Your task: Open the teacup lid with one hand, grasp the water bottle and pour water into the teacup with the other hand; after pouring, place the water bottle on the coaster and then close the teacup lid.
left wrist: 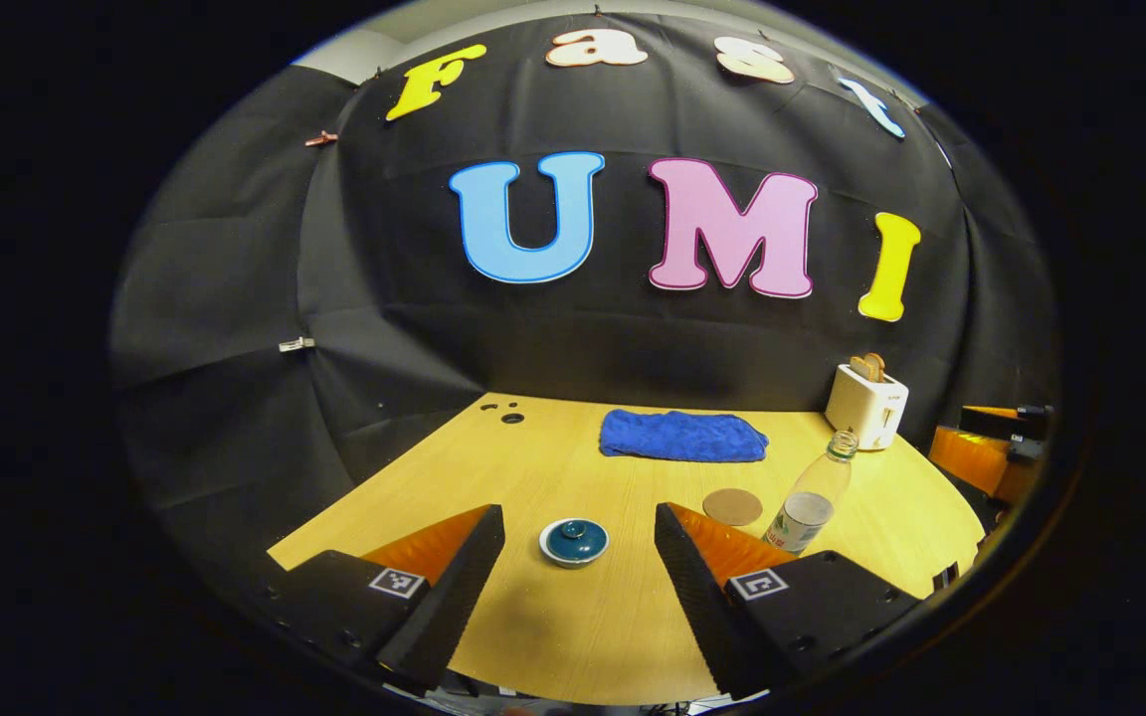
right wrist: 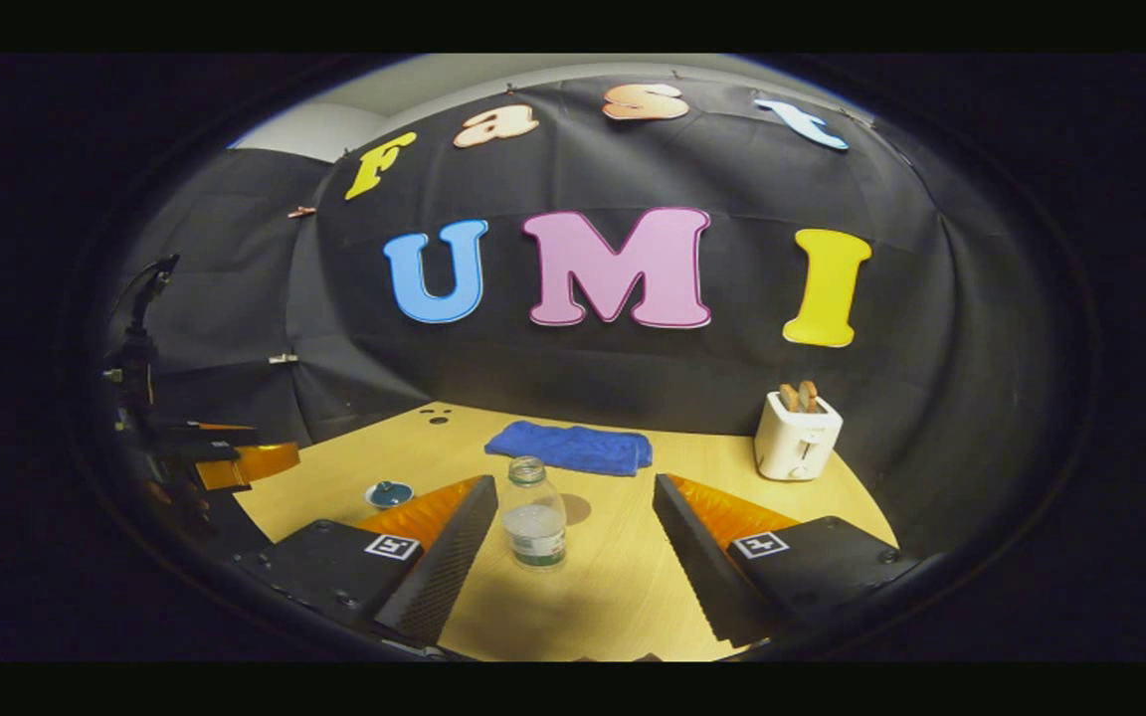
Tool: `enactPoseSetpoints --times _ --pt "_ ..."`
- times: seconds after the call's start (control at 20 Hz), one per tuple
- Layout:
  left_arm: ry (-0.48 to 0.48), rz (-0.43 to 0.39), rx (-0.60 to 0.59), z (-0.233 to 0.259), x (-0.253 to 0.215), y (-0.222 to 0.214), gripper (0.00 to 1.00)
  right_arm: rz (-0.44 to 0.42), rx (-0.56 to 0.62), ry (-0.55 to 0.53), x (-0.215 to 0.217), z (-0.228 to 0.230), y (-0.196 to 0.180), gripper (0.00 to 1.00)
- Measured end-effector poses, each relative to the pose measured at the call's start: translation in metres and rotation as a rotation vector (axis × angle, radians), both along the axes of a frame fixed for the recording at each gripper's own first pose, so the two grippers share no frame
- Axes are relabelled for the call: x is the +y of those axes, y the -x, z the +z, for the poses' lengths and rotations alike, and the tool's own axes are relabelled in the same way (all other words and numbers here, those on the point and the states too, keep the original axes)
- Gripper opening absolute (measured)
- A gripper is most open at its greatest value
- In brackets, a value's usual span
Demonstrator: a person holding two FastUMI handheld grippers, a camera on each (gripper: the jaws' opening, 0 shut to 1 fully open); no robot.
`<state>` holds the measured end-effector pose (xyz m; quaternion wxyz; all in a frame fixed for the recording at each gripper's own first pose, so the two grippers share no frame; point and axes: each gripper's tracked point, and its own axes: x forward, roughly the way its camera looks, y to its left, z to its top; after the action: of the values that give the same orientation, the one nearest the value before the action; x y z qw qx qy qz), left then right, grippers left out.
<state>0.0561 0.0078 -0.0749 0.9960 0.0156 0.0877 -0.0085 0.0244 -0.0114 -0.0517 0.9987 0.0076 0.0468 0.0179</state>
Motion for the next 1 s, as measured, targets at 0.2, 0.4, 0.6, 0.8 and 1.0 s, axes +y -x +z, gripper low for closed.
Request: enactPoseSetpoints --times 0.2,0.4,0.6,0.8,1.0 --pt "-0.016 -0.050 0.012 -0.007 0.008 -0.033 0.96 -0.014 0.020 -0.010 0.018 -0.006 -0.015 0.98" --pt "-0.043 -0.087 0.041 -0.034 0.020 -0.072 0.95 -0.035 0.051 -0.015 0.035 -0.020 -0.029 0.98" --pt "-0.068 -0.118 0.084 -0.075 0.026 -0.105 0.95 -0.045 0.091 -0.014 0.046 -0.035 -0.036 0.98" --pt "-0.088 -0.178 0.112 -0.110 0.020 -0.128 0.88 -0.062 0.142 -0.001 0.050 -0.057 -0.036 0.98" --pt "-0.097 -0.214 0.107 -0.126 0.012 -0.140 0.79 -0.114 0.196 0.029 0.045 -0.078 -0.033 0.98"
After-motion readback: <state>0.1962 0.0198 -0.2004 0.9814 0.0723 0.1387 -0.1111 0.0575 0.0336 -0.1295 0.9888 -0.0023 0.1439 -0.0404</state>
